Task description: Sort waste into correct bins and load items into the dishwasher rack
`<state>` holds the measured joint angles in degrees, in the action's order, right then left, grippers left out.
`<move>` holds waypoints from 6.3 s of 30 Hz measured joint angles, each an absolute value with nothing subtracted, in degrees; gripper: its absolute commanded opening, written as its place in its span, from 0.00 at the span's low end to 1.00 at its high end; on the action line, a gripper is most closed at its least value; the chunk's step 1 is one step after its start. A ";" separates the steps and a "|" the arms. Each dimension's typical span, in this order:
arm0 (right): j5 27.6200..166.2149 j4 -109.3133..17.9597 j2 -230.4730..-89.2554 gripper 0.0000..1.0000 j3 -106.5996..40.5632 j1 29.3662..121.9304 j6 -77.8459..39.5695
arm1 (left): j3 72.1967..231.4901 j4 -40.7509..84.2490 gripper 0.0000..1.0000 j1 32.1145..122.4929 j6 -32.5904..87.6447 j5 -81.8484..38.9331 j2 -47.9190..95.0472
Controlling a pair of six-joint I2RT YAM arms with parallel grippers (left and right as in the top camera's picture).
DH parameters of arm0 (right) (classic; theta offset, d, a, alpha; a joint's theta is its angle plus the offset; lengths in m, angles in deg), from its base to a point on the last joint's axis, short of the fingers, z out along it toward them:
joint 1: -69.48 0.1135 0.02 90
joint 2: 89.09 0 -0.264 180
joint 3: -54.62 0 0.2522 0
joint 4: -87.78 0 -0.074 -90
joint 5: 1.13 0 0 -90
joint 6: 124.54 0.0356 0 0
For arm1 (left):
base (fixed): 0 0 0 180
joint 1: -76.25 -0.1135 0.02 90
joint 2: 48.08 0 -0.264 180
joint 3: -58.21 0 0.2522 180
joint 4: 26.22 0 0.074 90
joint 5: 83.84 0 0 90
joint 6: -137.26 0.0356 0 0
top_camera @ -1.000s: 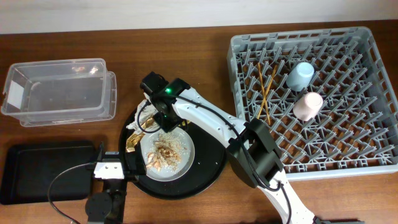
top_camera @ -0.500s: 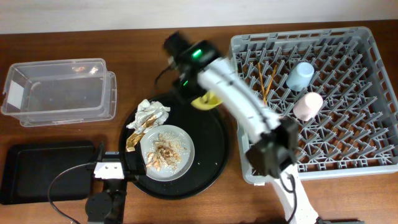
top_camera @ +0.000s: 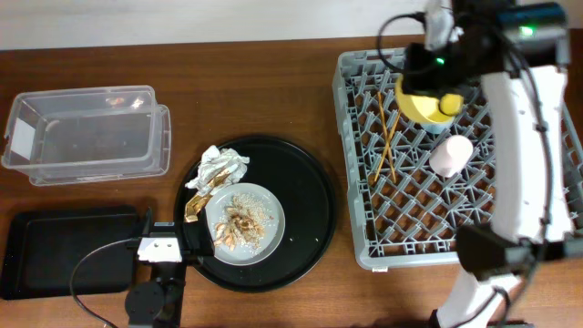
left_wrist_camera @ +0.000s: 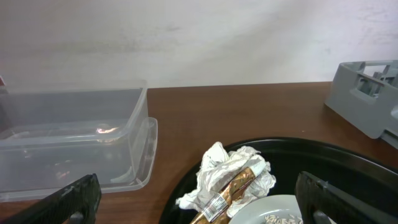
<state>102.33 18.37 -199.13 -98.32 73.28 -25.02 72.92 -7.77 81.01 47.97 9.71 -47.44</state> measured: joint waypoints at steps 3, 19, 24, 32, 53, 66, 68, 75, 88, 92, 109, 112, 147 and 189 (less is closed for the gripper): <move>104.40 18.09 -191.63 0.04 -84.72 66.30 -27.33 | 72.92 -7.79 0.99 81.01 47.97 9.71 -47.46; 145.54 17.87 -189.12 0.04 -44.77 35.42 -63.14 | 72.92 -7.79 0.99 81.01 47.97 9.71 -47.39; 149.91 16.25 -192.27 0.04 -39.41 31.81 -65.63 | 72.92 -7.79 0.99 81.01 47.97 9.71 -47.39; 151.92 16.21 -194.26 0.08 -39.39 28.56 -66.31 | 72.92 -7.79 1.00 81.01 47.97 9.71 -47.39; 127.00 15.40 -184.29 0.30 -54.51 16.97 -43.81 | 72.92 -7.79 0.99 81.01 47.97 9.71 -47.39; 96.27 5.85 -177.64 0.04 -39.50 40.40 -23.66 | 72.92 -7.77 0.99 81.01 47.97 9.69 -47.44; 95.51 3.21 -177.71 0.04 -35.56 40.88 -22.26 | 72.92 -7.79 0.99 81.01 47.97 9.71 -47.42; 93.72 -5.41 -177.84 0.04 -29.07 41.06 -18.42 | 72.92 -7.81 0.99 81.01 47.97 9.71 -47.39; 87.16 -10.98 -177.84 0.04 -28.99 41.04 -9.46 | 72.92 -7.79 0.99 81.01 47.97 9.71 -47.39; 89.65 -9.27 -177.67 0.04 -28.99 41.15 -9.70 | 72.92 -7.79 0.99 81.01 47.97 9.71 -47.39; 101.12 -11.39 -148.53 0.98 -34.60 62.20 -14.40 | 72.92 -7.79 0.99 81.01 47.97 9.71 -47.39; 101.52 -3.68 -155.48 0.98 -37.31 62.24 -15.36 | 72.92 -7.79 1.00 81.01 47.97 9.71 -47.39; 89.69 -7.37 -168.95 0.98 -48.04 51.29 -15.73 | 93.24 -2.28 1.00 81.18 42.38 -39.38 -36.20; 89.72 -7.37 -169.10 0.98 -48.00 51.29 -15.75 | 146.44 49.37 0.39 116.77 20.46 5.56 57.48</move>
<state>89.72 -7.37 -169.10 -48.00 51.29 -15.75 146.44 49.37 116.77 20.46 5.56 57.48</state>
